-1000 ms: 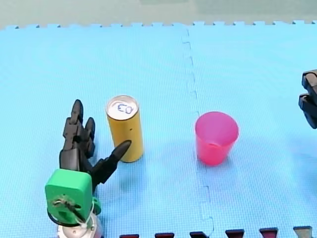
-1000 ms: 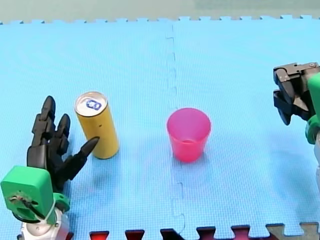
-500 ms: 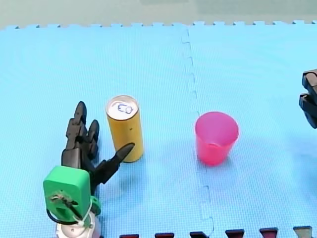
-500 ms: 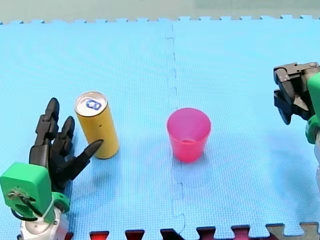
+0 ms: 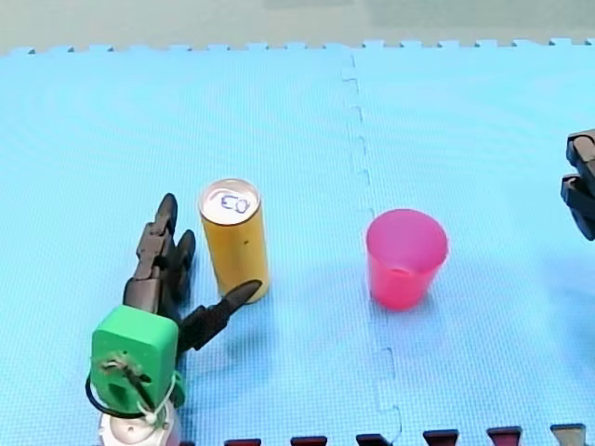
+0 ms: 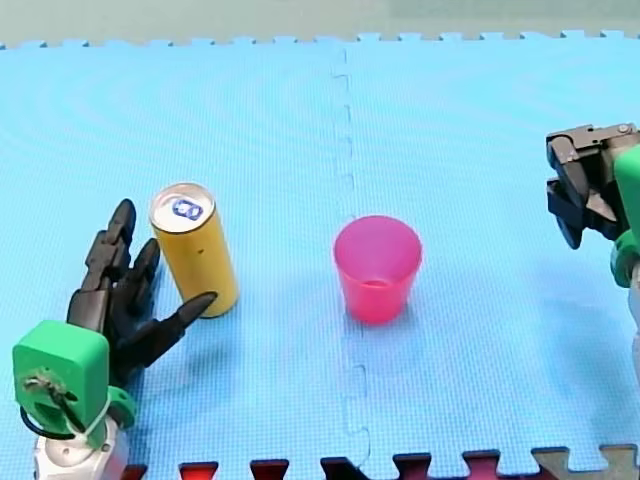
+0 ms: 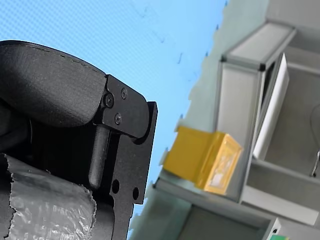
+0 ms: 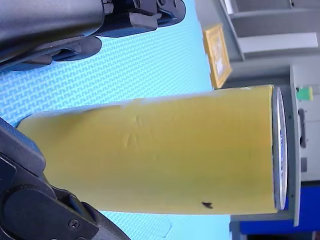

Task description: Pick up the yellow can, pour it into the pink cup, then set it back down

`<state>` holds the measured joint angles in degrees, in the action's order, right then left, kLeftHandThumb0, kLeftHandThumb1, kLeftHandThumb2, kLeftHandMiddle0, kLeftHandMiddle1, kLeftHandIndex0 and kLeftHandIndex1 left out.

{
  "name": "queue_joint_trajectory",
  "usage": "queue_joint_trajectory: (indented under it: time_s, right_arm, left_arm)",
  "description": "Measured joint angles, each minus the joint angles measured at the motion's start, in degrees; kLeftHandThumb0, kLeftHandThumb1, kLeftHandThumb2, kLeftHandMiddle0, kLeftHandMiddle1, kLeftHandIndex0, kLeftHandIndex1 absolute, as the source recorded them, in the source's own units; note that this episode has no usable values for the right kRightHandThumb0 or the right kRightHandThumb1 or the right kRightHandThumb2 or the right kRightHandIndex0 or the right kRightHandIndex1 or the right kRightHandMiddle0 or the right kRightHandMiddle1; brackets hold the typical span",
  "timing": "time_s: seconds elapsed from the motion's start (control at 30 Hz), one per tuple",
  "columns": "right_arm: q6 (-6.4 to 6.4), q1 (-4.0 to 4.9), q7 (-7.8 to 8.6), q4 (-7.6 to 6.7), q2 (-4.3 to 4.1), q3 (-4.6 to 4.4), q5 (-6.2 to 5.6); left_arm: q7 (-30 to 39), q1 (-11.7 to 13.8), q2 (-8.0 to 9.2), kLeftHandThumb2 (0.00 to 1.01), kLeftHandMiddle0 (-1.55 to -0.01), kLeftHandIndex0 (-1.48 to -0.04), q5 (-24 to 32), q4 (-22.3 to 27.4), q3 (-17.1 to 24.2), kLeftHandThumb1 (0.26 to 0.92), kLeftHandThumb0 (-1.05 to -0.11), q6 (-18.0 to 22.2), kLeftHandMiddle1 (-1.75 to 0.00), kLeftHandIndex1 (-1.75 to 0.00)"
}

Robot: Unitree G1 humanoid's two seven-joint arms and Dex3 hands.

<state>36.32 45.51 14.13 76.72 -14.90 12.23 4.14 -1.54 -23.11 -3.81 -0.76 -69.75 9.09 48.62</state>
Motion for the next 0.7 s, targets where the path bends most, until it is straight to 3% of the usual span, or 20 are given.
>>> queue_joint_trajectory:
  time_s: [0.7]
  right_arm:
    - [-0.13, 0.06, -0.5, 0.0, 0.04, -0.17, 0.55]
  left_arm:
    - [-6.1, -1.5, 1.45, 0.0, -0.27, -0.16, -3.4, 1.4, -2.9, 0.648, -0.937, -3.6, -0.01, -0.01]
